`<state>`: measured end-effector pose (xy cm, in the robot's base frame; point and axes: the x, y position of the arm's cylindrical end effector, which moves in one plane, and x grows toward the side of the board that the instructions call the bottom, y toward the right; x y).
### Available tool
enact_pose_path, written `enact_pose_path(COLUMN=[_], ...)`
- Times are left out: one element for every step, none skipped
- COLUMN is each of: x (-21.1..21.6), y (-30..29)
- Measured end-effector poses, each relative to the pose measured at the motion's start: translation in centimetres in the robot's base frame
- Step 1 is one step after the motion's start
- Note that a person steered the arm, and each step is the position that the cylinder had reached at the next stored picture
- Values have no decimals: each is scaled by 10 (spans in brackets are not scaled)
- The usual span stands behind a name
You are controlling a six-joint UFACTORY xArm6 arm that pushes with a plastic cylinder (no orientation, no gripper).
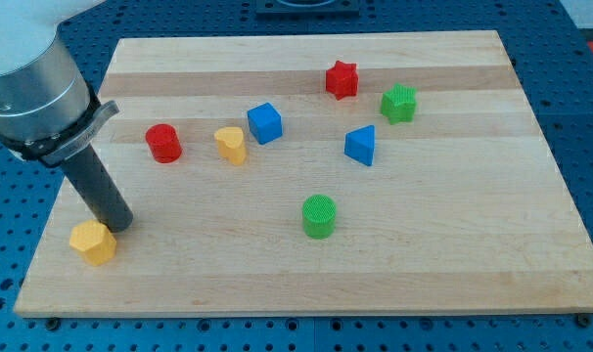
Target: Slide the yellow hexagon down a bit
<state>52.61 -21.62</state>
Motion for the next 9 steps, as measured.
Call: enact_pose_path(x=[6, 15, 0, -14, -15, -15, -12, 0, 8], y=[15, 18, 18, 10, -21, -32, -32, -32, -32])
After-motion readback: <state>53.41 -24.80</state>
